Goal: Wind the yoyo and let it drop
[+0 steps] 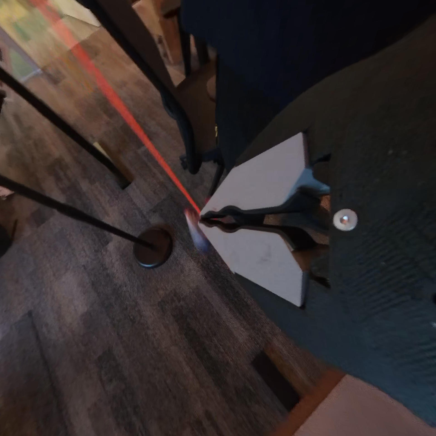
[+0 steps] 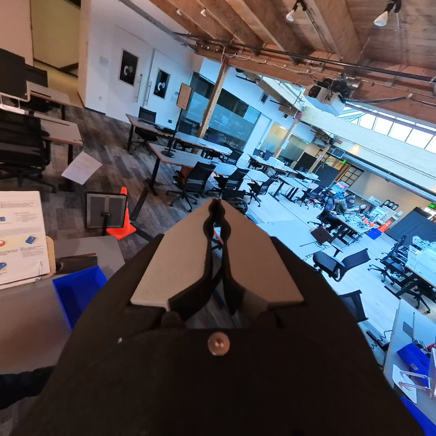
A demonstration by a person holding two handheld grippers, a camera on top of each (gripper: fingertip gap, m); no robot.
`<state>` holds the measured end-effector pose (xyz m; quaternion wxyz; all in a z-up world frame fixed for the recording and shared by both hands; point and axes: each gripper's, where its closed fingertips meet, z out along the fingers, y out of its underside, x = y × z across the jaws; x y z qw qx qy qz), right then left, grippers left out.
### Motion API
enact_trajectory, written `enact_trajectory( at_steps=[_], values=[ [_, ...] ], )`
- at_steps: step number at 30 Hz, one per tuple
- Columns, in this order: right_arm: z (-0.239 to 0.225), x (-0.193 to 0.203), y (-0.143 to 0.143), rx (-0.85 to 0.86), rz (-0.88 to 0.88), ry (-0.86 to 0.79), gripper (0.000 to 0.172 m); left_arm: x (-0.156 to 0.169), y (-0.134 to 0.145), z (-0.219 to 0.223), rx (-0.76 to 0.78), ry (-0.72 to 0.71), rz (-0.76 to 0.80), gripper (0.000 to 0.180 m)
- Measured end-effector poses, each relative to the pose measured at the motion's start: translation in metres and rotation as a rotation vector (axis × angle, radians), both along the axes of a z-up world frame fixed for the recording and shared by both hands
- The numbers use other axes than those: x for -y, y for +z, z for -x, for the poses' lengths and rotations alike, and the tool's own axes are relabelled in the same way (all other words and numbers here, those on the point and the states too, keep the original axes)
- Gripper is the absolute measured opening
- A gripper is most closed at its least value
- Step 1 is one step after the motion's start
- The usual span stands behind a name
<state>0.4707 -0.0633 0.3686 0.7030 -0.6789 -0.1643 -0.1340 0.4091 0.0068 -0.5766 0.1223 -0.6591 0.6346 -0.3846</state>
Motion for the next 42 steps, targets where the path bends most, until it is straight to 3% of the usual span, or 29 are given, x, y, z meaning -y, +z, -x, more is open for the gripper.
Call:
enact_trajectory(
  at_steps=[4, 6, 10, 12, 15, 19, 26, 30, 33, 37, 42],
  values=[
    [0.011, 0.009, -0.002, -0.005, 0.006, -0.003, 0.0, -0.019, 0.016, -0.003, 0.064, 0.065, 0.094, 0.0],
    [0.019, 0.011, -0.002, 0.002, 0.014, -0.014, 0.0, -0.002, 0.04, -0.013, 0.144, -0.024, 0.217, 0.003],
    [0.032, 0.012, 0.003, 0.043, 0.031, -0.075, 0.0, 0.043, 0.082, -0.019, 0.286, -0.251, 0.385, 0.045],
    [0.037, 0.015, 0.007, 0.054, 0.032, -0.096, 0.0, 0.061, 0.091, -0.017, 0.315, -0.327, 0.439, 0.053],
    [0.046, 0.018, 0.01, 0.054, 0.032, -0.094, 0.0, 0.094, 0.09, -0.018, 0.315, -0.429, 0.427, 0.057],
    [0.063, 0.014, 0.013, 0.043, 0.024, -0.068, 0.0, 0.137, 0.07, -0.038, 0.274, -0.477, 0.299, 0.069],
    [0.073, 0.013, 0.025, 0.068, 0.044, -0.148, 0.0, 0.187, 0.063, -0.062, 0.264, -0.537, 0.306, 0.048],
    [0.069, 0.026, 0.039, 0.067, 0.021, -0.185, 0.0, 0.202, 0.057, -0.052, 0.236, -0.618, 0.256, 0.0],
    [0.06, 0.037, 0.049, 0.063, 0.002, -0.216, 0.0, 0.193, 0.041, -0.048, 0.206, -0.594, 0.149, 0.0],
    [0.045, 0.052, 0.056, 0.043, -0.018, -0.225, 0.0, 0.178, 0.038, -0.041, 0.165, -0.547, 0.23, 0.0],
    [0.027, 0.065, 0.05, 0.032, -0.028, -0.227, 0.0, 0.148, 0.043, -0.033, 0.16, -0.487, 0.208, 0.0]
  ],
)
